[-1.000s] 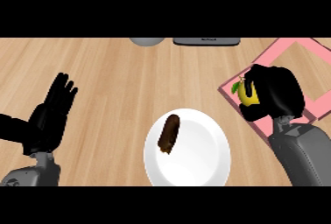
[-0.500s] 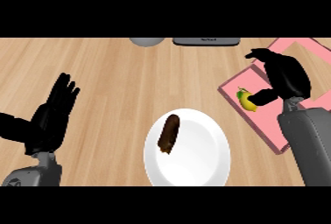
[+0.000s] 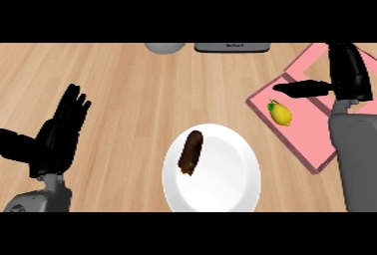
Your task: Pick the lemon from the plate and place it in the cardboard box
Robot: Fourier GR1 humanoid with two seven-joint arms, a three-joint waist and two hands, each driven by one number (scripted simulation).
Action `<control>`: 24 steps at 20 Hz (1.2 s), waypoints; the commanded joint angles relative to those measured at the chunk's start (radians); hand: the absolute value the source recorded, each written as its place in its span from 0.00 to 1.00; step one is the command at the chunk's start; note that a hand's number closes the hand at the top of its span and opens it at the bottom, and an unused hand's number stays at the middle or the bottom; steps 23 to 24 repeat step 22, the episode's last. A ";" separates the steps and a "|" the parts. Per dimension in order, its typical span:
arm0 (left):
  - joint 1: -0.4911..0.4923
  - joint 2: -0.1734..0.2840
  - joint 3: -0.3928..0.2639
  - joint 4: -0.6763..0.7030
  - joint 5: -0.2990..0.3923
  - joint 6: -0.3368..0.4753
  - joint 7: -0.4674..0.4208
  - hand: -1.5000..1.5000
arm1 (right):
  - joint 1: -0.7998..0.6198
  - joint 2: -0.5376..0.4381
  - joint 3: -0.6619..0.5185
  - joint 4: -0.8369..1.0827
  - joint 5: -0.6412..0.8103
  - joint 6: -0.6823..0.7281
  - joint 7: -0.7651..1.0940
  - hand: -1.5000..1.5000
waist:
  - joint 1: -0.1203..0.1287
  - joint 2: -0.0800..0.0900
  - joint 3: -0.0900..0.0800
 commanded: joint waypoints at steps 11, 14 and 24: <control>-0.018 0.000 0.007 0.026 0.003 -0.011 -0.011 0.50 | 0.122 -0.012 -0.339 -0.047 -0.535 0.145 -0.079 0.00 | -0.006 0.000 -0.001; 0.022 0.015 0.025 0.001 0.011 -0.030 -0.027 0.50 | 0.081 -0.106 -0.385 0.029 -0.586 0.156 -0.096 0.00 | 0.001 0.001 -0.001; 0.048 0.002 0.019 0.037 0.008 -0.053 -0.083 0.50 | 0.168 -0.219 -0.439 0.115 -0.691 0.231 -0.199 0.00 | 0.002 0.001 -0.001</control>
